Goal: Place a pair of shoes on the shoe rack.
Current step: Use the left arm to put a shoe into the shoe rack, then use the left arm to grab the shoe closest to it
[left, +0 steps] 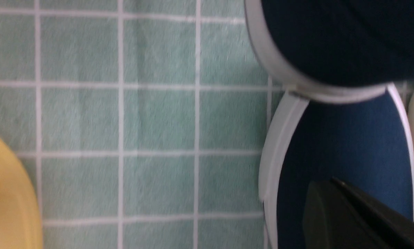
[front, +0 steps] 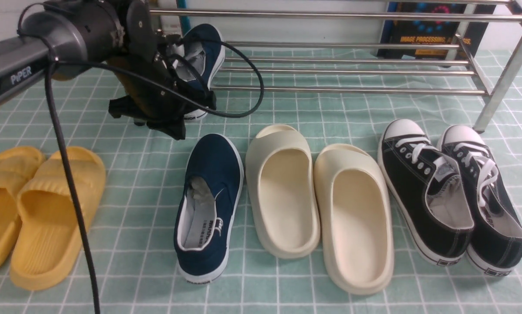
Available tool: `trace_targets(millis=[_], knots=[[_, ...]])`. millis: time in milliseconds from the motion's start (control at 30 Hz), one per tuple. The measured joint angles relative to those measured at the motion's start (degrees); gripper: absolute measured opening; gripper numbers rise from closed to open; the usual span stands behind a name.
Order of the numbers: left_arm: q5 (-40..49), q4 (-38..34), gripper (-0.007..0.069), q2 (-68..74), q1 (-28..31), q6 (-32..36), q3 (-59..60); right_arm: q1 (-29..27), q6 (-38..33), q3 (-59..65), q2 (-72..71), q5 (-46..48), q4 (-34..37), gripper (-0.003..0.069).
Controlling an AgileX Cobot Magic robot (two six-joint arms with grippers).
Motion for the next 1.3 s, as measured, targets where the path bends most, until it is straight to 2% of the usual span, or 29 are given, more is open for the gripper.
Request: trace_targets(millis=[100, 533, 767, 900, 1133, 1300], knots=[[-5.22, 0.0, 0.0006, 1.23, 0.0, -1.11, -1.2, 0.0, 0.0, 0.0, 0.0, 0.0, 0.0, 0.0239], [-4.33, 3.08, 0.0006, 9.05, -0.06, -2.52, -14.68, 0.0, 0.0, 0.0, 0.0, 0.0, 0.0, 0.0239], [-4.13, 3.8, 0.0022, 10.31, -0.06, -2.52, -16.61, 0.0, 0.0, 0.0, 0.0, 0.0, 0.0, 0.0239], [-3.97, 3.8, 0.0067, 10.19, -0.06, -2.52, -16.61, 0.0, 0.0, 0.0, 0.0, 0.0, 0.0, 0.0239], [3.61, 4.43, 0.029, 3.23, -0.01, -2.54, -16.65, 0.0, 0.0, 0.0, 0.0, 0.0, 0.0, 0.0239], [11.82, 4.43, 0.0362, -5.31, -0.01, -0.9, -16.9, 0.0, 0.0, 0.0, 0.0, 0.0, 0.0, 0.0239]])
